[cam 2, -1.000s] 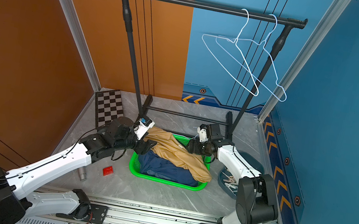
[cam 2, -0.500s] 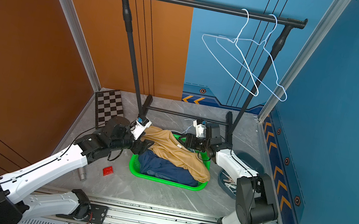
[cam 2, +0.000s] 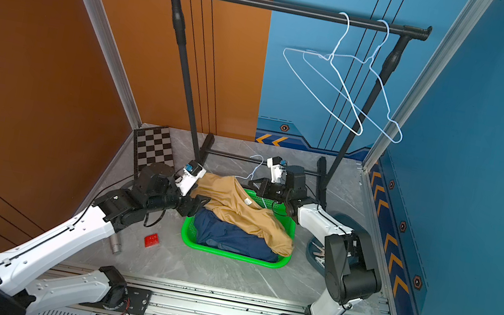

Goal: Remove the clothespins securing t-shirts to the hanger
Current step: Pick up the hanger from the basket.

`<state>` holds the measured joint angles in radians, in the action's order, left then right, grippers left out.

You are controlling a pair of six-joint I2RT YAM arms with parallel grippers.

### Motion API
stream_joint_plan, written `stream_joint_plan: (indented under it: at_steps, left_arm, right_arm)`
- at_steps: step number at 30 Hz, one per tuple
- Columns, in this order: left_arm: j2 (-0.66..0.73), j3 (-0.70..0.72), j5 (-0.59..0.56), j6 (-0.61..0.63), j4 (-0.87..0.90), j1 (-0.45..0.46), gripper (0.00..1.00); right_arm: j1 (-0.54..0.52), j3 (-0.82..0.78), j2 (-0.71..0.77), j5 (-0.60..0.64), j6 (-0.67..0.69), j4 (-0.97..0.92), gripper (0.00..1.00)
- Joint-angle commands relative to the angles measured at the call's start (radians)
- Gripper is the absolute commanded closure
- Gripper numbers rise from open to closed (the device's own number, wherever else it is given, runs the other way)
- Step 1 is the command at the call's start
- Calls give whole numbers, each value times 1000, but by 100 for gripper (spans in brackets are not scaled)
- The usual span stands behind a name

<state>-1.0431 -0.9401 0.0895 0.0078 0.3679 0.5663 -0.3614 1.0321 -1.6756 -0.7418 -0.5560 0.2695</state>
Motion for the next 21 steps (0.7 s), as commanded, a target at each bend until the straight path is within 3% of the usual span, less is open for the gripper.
stream_joint_plan:
  at_steps: [1,8,12,17,21]
  left_arm:
    - [21,-22,1,31,26,-19,29]
    - [33,-59,25,99,43,-69,24]
    - [38,-74,55,110,51,-146,20]
    - [7,-78,313,141,27,-323,18]
    - [-20,-66,440,274,-12,-374,15]
  right_arm:
    - [-24,49,62,-13,57,-49,100]
    - [-75,58,280,29,252,-235,100]
    - [-91,41,441,77,326,-294,100]
    - [-105,27,587,89,379,-332,100]
    - [-103,60,630,74,408,-394,100]
